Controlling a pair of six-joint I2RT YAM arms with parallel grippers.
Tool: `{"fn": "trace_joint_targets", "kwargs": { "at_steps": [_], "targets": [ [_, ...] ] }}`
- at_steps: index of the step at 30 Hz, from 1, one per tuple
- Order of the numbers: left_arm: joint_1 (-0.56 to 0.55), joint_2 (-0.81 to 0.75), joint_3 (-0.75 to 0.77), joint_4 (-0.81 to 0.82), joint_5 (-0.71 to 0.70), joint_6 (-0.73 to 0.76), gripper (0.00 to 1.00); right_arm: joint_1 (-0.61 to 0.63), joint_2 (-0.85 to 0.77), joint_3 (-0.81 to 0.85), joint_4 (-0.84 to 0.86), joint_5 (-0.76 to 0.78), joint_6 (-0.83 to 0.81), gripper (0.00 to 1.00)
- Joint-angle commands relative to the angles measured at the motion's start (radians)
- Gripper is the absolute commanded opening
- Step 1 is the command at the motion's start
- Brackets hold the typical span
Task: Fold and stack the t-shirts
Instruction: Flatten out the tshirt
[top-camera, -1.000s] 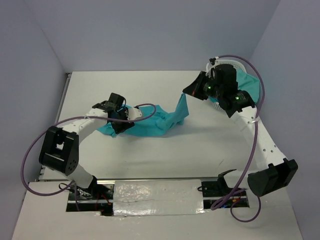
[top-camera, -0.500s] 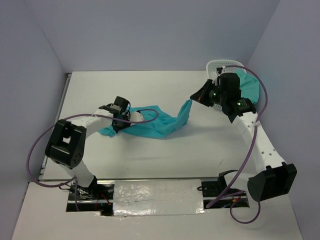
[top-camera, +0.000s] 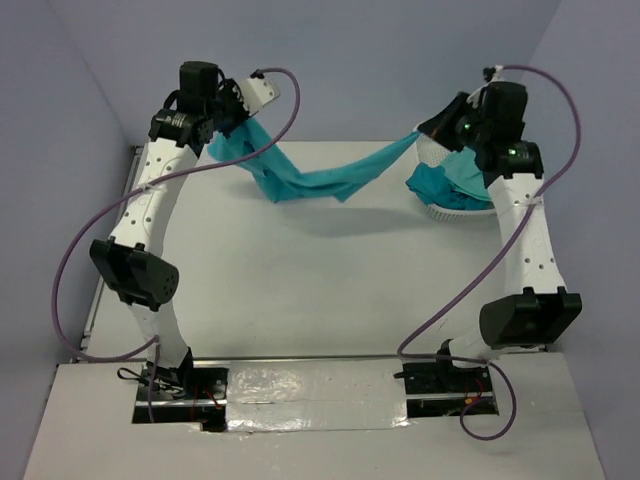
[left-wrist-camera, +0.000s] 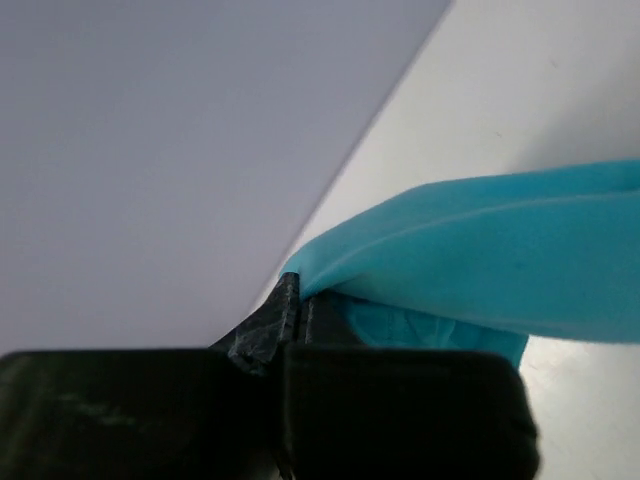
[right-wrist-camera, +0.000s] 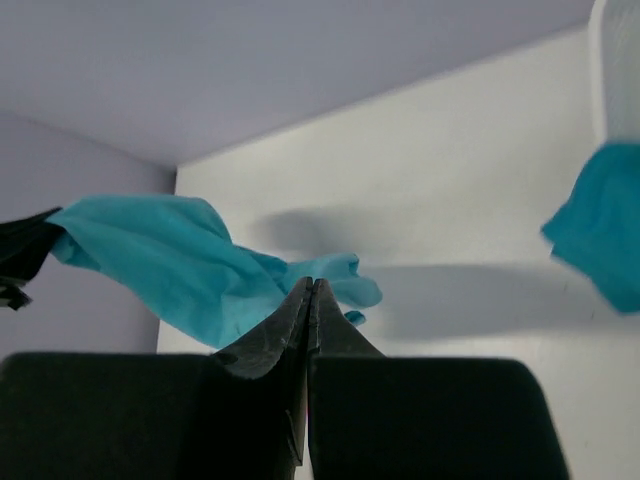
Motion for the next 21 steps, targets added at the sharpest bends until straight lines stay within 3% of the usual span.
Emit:
{"fn": "trace_joint_targets", "kwargs": {
  "at_steps": [1, 4, 9, 14, 16, 21],
  "targets": [
    [0.025, 0.117, 0.221, -0.114, 0.065, 0.005, 0.0, -0.047, 0.017, 0.212, -0.044, -0.013, -0.048, 0.0],
    [0.026, 0.091, 0.24, -0.111, 0.102, 0.022, 0.0, -0.047, -0.019, 0.228, -0.069, -0.025, -0.056, 0.0],
    [0.026, -0.056, 0.01, -0.068, 0.146, 0.031, 0.0, -0.047, -0.198, 0.067, -0.055, 0.033, -0.087, 0.0],
    [0.015, -0.099, 0.042, -0.265, 0.243, -0.018, 0.0, -0.049, -0.272, 0.18, -0.155, 0.104, -0.144, 0.0],
    [-0.009, -0.143, -0.013, -0.305, 0.255, -0.027, 0.0, -0.049, -0.303, 0.217, -0.202, 0.148, -0.168, 0.0],
    [-0.021, -0.26, -0.146, -0.451, 0.468, -0.103, 0.0, -0.047, -0.342, 0.291, -0.242, 0.199, -0.193, 0.0]
  ]
}}
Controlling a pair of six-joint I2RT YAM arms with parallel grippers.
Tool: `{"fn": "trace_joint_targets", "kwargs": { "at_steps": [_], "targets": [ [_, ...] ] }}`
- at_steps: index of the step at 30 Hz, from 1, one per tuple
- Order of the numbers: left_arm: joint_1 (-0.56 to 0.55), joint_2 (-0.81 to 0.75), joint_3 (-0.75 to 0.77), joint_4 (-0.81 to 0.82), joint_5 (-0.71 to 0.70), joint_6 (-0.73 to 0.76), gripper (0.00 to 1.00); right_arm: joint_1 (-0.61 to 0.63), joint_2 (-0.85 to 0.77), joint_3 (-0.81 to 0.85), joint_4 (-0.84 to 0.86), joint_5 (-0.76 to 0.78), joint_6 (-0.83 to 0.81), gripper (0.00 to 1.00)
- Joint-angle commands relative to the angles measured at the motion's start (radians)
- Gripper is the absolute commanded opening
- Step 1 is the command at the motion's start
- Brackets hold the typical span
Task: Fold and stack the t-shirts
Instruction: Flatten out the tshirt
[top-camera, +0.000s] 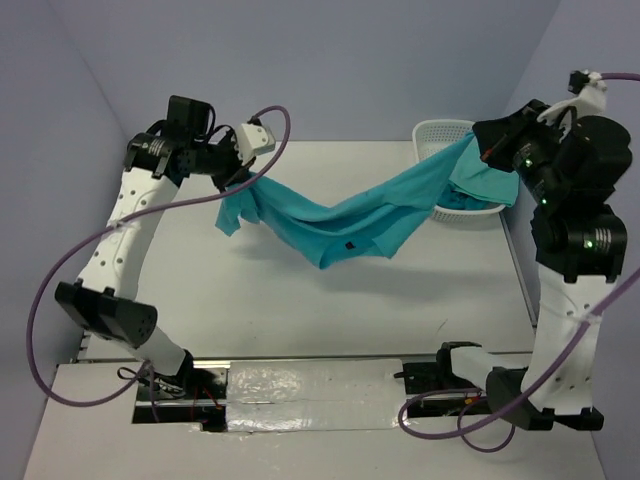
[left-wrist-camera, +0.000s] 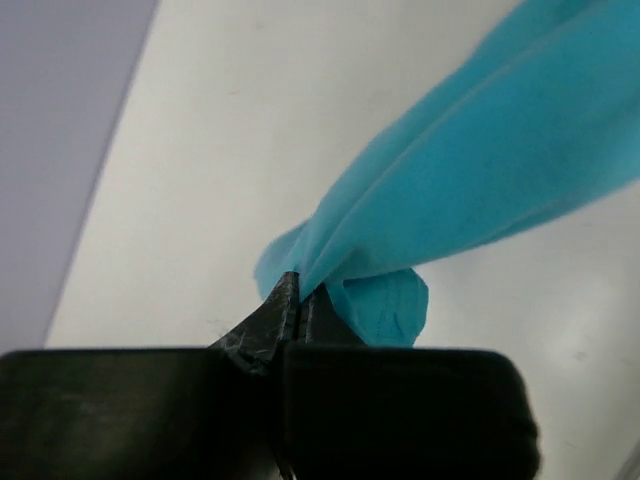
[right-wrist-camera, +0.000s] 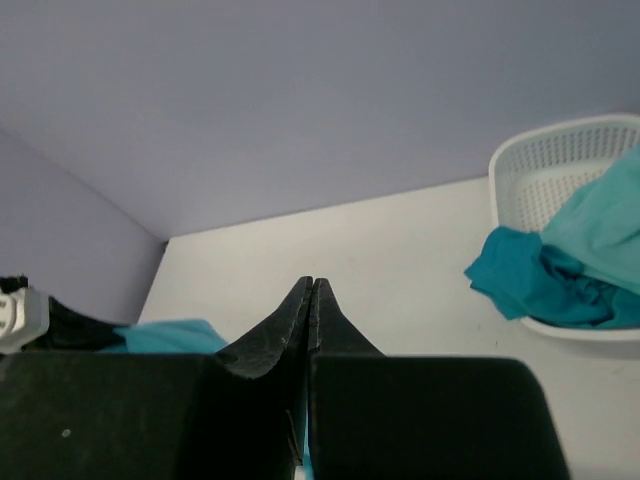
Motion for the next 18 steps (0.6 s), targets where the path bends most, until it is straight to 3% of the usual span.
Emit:
{"fn": "trace_joint_targets", "kwargs": {
  "at_steps": [1, 6, 9, 11, 12, 13, 14, 15, 16, 18],
  "targets": [
    [-0.01, -0.079, -0.096, -0.112, 0.206, -0.073, 0.0, 0.002, 0.001, 0.039, -0.005, 0.033, -0.036, 0.0],
    [-0.001, 0.005, -0.198, -0.105, 0.264, -0.096, 0.05, 0.029, 0.177, -0.03, 0.124, -0.027, 0.004, 0.0],
    [0.025, 0.161, -0.123, -0.123, 0.305, -0.084, 0.14, 0.108, 0.422, 0.107, 0.127, 0.007, 0.001, 0.0],
    [0.083, 0.322, -0.004, -0.123, 0.324, -0.098, 0.24, 0.16, 0.71, 0.416, 0.02, -0.011, -0.004, 0.01],
    [0.105, 0.38, 0.05, -0.119, 0.304, -0.116, 0.31, 0.175, 0.825, 0.562, -0.026, -0.022, -0.001, 0.26],
    [0.128, 0.501, 0.113, -0.12, 0.292, -0.134, 0.43, 0.195, 1.03, 0.821, -0.098, -0.027, 0.03, 0.42],
    [0.17, 0.563, 0.174, -0.122, 0.274, -0.176, 0.62, 0.197, 1.1, 0.892, -0.109, -0.04, 0.056, 0.53],
    [0.212, 0.653, 0.293, -0.126, 0.245, -0.2, 0.75, 0.194, 1.146, 0.843, -0.077, -0.05, 0.1, 0.95],
    [0.23, 0.678, 0.342, -0.123, 0.232, -0.2, 0.78, 0.195, 1.122, 0.745, -0.041, -0.054, 0.101, 1.0],
    [0.275, 0.663, 0.359, -0.073, 0.201, -0.228, 0.8, 0.21, 0.994, 0.531, 0.044, -0.045, 0.108, 1.0]
  ]
}}
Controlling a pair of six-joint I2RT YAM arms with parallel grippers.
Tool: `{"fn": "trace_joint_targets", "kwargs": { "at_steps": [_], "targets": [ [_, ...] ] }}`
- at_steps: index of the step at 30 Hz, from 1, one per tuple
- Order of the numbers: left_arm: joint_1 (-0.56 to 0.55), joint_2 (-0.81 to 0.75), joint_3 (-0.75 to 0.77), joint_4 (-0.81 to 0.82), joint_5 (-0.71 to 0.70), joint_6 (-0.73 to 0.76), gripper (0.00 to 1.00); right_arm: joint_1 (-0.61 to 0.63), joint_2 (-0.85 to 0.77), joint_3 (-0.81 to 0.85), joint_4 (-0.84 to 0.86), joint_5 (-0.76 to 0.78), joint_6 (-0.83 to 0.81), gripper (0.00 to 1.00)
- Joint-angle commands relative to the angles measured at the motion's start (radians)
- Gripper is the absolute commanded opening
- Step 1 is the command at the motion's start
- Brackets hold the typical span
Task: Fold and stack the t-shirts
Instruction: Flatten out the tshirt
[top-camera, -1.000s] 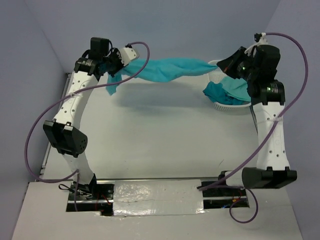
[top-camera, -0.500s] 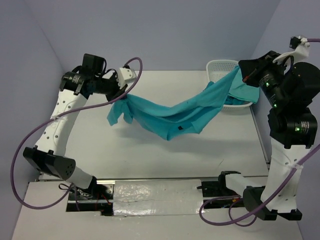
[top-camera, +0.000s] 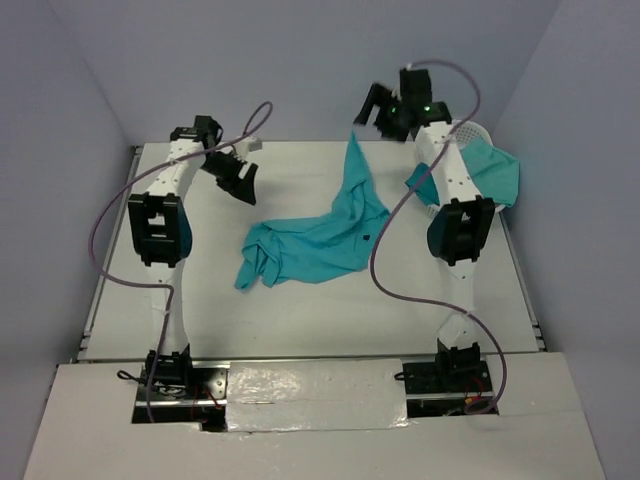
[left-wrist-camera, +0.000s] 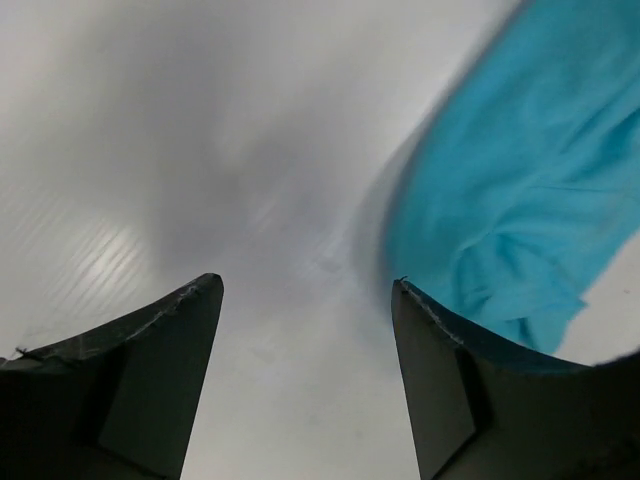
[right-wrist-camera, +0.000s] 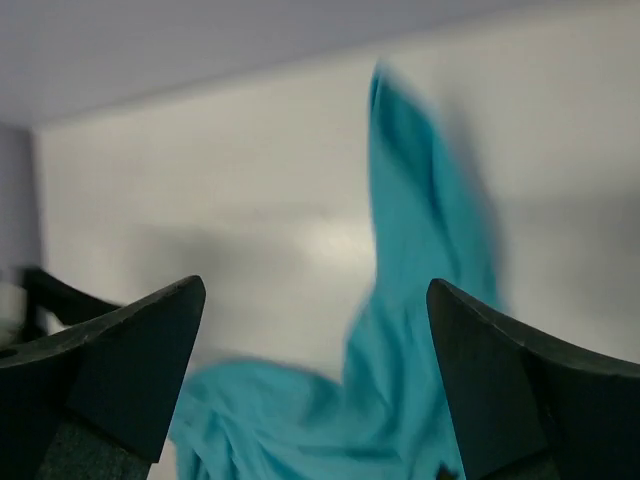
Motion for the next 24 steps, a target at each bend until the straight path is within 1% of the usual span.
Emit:
{"fn": "trace_joint_targets", "kwargs": {
  "at_steps": [1, 2, 3, 4, 5, 6, 7, 8, 9, 10, 11, 12, 13, 14, 15, 16, 17, 18, 19, 20, 21, 22, 23, 24],
  "targets": [
    [0.114, -0.067, 0.062, 0.078, -0.048, -0.065, 0.81, 0.035, -0.192, -0.255, 0.022, 0.007, 0.034, 1.0],
    [0.122, -0.107, -0.008, 0.123, -0.063, -0.065, 0.81, 0.071, -0.225, -0.29, 0.024, 0.041, -0.015, 1.0],
    [0.123, -0.201, -0.047, 0.156, -0.074, -0.056, 0.79, 0.088, -0.269, -0.321, 0.011, 0.096, -0.04, 1.0],
    [0.111, -0.257, -0.097, 0.217, -0.083, -0.019, 0.78, 0.125, -0.285, -0.326, -0.032, 0.113, -0.058, 1.0],
    [0.097, -0.388, -0.224, 0.252, -0.086, 0.002, 0.75, 0.143, -0.315, -0.352, -0.057, 0.147, -0.083, 1.0],
    [0.064, -0.455, -0.294, 0.29, -0.114, 0.042, 0.73, 0.163, -0.332, -0.378, -0.087, 0.167, -0.093, 1.0],
    [0.035, -0.512, -0.44, 0.35, -0.132, 0.067, 0.71, 0.186, -0.355, -0.42, -0.091, 0.184, -0.106, 1.0],
    [0.015, -0.606, -0.508, 0.366, -0.143, 0.085, 0.61, 0.237, -0.403, -0.529, -0.088, 0.237, -0.135, 1.0],
    [-0.013, -0.642, -0.62, 0.38, -0.164, 0.107, 0.54, 0.262, -0.424, -0.589, -0.07, 0.262, -0.149, 0.99],
    [-0.022, -0.687, -0.665, 0.378, -0.18, 0.108, 0.4, 0.301, -0.465, -0.65, -0.059, 0.279, -0.149, 0.99],
    [-0.027, -0.698, -0.703, 0.375, -0.192, 0.102, 0.35, 0.315, -0.484, -0.707, -0.043, 0.285, -0.138, 1.0],
    [-0.028, -0.705, -0.739, 0.371, -0.204, 0.076, 0.35, 0.334, -0.506, -0.831, 0.013, 0.281, -0.123, 1.0],
    [-0.028, -0.71, -0.797, 0.352, -0.226, 0.069, 0.36, 0.354, -0.53, -0.891, 0.048, 0.284, -0.108, 0.97],
    [-0.028, -0.716, -0.825, 0.345, -0.233, 0.062, 0.43, 0.405, -0.57, -0.981, 0.084, 0.282, -0.08, 0.95],
    [-0.036, -0.728, -0.878, 0.34, -0.24, 0.052, 0.55, 0.43, -0.591, -1.042, 0.155, 0.247, -0.066, 0.76],
    [-0.038, -0.739, -0.904, 0.346, -0.226, 0.047, 0.6, 0.459, -0.596, -1.042, 0.202, 0.213, -0.058, 0.55],
    [-0.038, -0.751, -0.931, 0.358, -0.214, 0.041, 0.64, 0.482, -0.593, -1.077, 0.243, 0.172, -0.048, 0.34],
    [-0.038, -0.765, -0.973, 0.377, -0.208, 0.009, 0.66, 0.528, -0.587, -1.087, 0.321, 0.135, -0.014, 0.18],
    [-0.033, -0.782, -0.989, 0.395, -0.215, -0.02, 0.68, 0.547, -0.56, -1.093, 0.364, 0.041, 0.0, 0.14],
    [-0.022, -0.784, -0.995, 0.424, -0.208, -0.046, 0.68, 0.564, -0.537, -1.081, 0.395, 0.002, 0.011, 0.19],
    [0.037, -0.784, -0.997, 0.432, -0.186, -0.1, 0.68, 0.61, -0.515, -1.064, 0.415, -0.012, 0.008, 0.29],
    [0.086, -0.781, -0.997, 0.443, -0.159, -0.132, 0.67, 0.636, -0.46, -1.038, 0.409, 0.004, -0.005, 0.47],
    [0.128, -0.779, -0.998, 0.469, -0.123, -0.157, 0.67, 0.659, -0.431, -0.984, 0.396, 0.021, -0.012, 0.53],
    [0.183, -0.781, -1.001, 0.476, -0.123, -0.184, 0.67, 0.688, -0.403, -0.964, 0.383, 0.026, -0.02, 0.61]
  ]
}}
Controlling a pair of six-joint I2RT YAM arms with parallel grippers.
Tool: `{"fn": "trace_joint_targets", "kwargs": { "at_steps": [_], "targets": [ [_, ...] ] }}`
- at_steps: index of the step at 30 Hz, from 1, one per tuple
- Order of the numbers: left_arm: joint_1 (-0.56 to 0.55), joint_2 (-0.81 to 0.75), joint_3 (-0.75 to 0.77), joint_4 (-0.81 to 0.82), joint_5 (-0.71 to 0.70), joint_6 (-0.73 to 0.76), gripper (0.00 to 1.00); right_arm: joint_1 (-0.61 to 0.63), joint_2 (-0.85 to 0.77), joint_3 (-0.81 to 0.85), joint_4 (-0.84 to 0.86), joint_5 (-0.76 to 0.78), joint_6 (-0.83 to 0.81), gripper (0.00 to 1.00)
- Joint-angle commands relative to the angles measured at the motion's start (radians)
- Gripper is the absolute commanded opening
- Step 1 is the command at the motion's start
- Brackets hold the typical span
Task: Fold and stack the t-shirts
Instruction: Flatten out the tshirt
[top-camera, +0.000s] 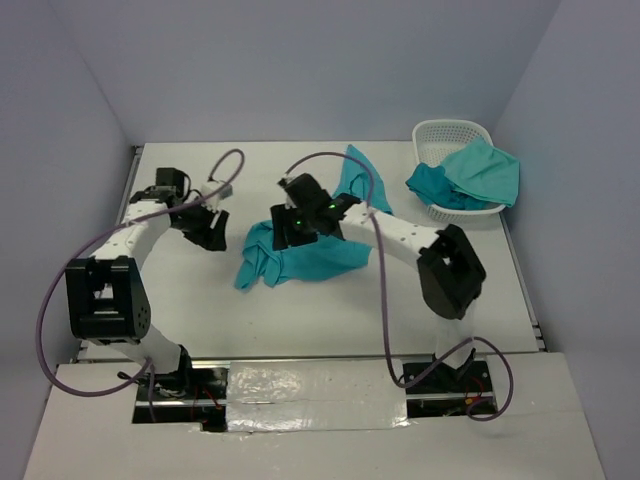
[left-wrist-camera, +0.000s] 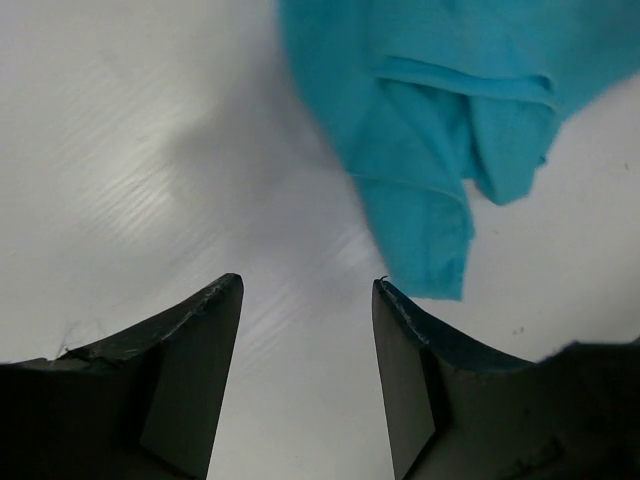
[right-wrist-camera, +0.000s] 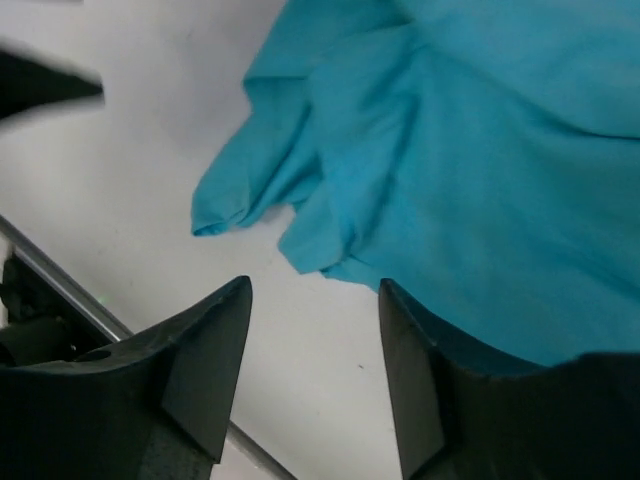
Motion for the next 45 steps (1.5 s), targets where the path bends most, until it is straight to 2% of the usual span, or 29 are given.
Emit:
{"fn": "trace_joint_targets", "kwargs": {
  "at_steps": [1, 3, 7, 11, 15, 21, 23, 28, 36, 39, 40, 42, 43, 45],
  "targets": [
    [0.138, -0.038, 0.032, 0.103, 0.054, -0.118, 0.67, 0.084, 0.099, 0.116, 0.097, -0.059, 0.003, 0.62],
    [0.142, -0.052, 0.019, 0.111, 0.037, -0.098, 0.67, 0.097, 0.152, 0.144, 0.078, -0.067, 0.02, 0.63],
    [0.142, -0.081, 0.002, 0.111, 0.042, -0.092, 0.66, 0.102, 0.279, 0.23, -0.023, 0.017, 0.008, 0.63],
    [0.142, -0.096, -0.012, 0.108, 0.046, -0.083, 0.66, 0.108, 0.313, 0.245, -0.084, 0.1, -0.005, 0.62],
    [0.143, -0.098, -0.008, 0.097, 0.065, -0.083, 0.65, 0.125, 0.295, 0.251, -0.123, 0.175, -0.04, 0.59],
    [0.142, -0.096, -0.004, 0.096, 0.066, -0.078, 0.65, 0.139, 0.152, 0.175, -0.11, 0.296, -0.078, 0.6],
    [0.142, -0.095, -0.004, 0.097, 0.068, -0.081, 0.65, 0.137, 0.156, 0.171, -0.1, 0.304, -0.092, 0.62],
    [0.142, -0.09, 0.003, 0.088, 0.069, -0.074, 0.65, 0.134, 0.337, 0.312, -0.165, 0.283, -0.132, 0.63],
    [0.144, -0.102, -0.003, 0.076, 0.055, -0.051, 0.64, 0.13, 0.433, 0.397, -0.192, 0.253, -0.135, 0.6],
    [0.141, -0.105, 0.002, 0.073, 0.059, -0.057, 0.64, 0.125, 0.416, 0.377, -0.199, 0.273, -0.137, 0.46],
    [0.141, -0.105, 0.008, 0.073, 0.058, -0.057, 0.64, 0.125, 0.381, 0.365, -0.19, 0.284, -0.132, 0.32],
    [0.138, -0.107, 0.015, 0.061, 0.057, -0.055, 0.64, 0.125, 0.329, 0.301, -0.158, 0.31, -0.131, 0.18],
    [0.132, -0.107, 0.022, 0.056, 0.052, -0.051, 0.63, 0.125, 0.275, 0.278, -0.147, 0.315, -0.124, 0.08],
    [0.095, -0.107, 0.028, 0.051, 0.028, -0.038, 0.63, 0.124, 0.229, 0.222, -0.137, 0.321, -0.12, 0.0]
  ]
}}
